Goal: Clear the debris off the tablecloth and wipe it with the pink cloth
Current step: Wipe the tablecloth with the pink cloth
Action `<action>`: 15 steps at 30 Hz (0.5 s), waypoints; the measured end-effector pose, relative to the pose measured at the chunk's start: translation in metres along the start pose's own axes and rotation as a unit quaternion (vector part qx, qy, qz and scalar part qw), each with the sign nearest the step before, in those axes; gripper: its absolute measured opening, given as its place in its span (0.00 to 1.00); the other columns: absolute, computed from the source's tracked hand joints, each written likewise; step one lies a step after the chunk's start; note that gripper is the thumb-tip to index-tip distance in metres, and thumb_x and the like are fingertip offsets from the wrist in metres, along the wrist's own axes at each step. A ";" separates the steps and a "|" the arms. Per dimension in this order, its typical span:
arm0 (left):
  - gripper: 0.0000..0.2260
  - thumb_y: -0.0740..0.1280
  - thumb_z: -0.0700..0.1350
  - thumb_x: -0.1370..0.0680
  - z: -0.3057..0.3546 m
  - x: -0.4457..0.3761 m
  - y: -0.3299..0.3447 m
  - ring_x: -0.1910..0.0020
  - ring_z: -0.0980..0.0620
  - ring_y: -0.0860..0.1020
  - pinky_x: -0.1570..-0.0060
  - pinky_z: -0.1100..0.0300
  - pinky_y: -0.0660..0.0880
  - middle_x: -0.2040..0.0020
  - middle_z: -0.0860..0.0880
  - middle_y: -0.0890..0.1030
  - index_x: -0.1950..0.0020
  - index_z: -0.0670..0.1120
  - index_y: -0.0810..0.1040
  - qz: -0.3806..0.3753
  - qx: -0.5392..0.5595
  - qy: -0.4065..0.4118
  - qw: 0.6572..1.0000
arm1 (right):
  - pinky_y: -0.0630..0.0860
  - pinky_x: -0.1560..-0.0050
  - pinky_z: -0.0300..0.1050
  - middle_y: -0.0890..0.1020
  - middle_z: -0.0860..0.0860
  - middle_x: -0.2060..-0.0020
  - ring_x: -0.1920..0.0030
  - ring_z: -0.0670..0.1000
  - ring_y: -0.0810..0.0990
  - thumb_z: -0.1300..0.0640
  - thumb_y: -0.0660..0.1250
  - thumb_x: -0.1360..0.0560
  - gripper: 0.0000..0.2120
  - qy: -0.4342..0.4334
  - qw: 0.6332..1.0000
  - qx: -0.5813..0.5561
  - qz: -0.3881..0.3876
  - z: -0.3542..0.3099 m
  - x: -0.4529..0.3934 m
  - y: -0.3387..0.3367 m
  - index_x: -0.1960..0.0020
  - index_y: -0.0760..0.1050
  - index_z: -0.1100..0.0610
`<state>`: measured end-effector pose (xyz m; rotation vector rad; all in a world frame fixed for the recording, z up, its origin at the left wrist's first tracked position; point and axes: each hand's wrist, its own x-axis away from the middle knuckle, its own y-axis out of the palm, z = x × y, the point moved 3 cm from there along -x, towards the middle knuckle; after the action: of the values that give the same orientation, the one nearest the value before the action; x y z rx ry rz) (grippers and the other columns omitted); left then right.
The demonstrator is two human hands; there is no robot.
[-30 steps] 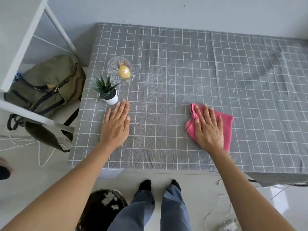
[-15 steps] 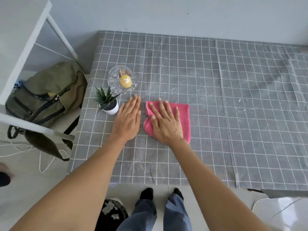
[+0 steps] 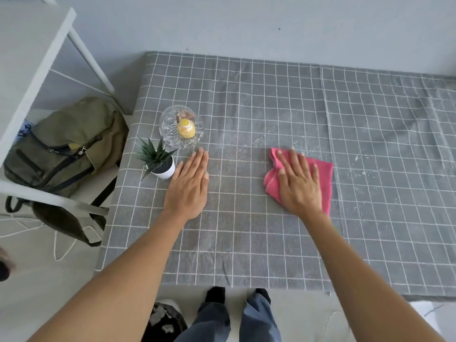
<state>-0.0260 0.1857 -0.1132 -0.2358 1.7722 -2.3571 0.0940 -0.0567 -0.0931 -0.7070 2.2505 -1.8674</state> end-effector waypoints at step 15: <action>0.25 0.40 0.51 0.18 0.003 0.000 -0.002 0.23 0.55 0.45 0.25 0.54 0.44 0.22 0.51 0.46 0.22 0.47 0.46 0.009 -0.016 0.000 1.000 | 0.28 0.28 0.59 0.39 0.46 0.23 0.24 0.50 0.35 0.43 0.37 0.18 0.24 -0.054 0.998 -0.029 -0.010 -0.110 -0.002 0.024 0.23 0.41 0.40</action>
<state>-0.0259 0.1839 -0.1101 -0.2232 1.8057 -2.3168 0.0472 0.0453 -0.0915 -0.8216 2.2449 -1.7348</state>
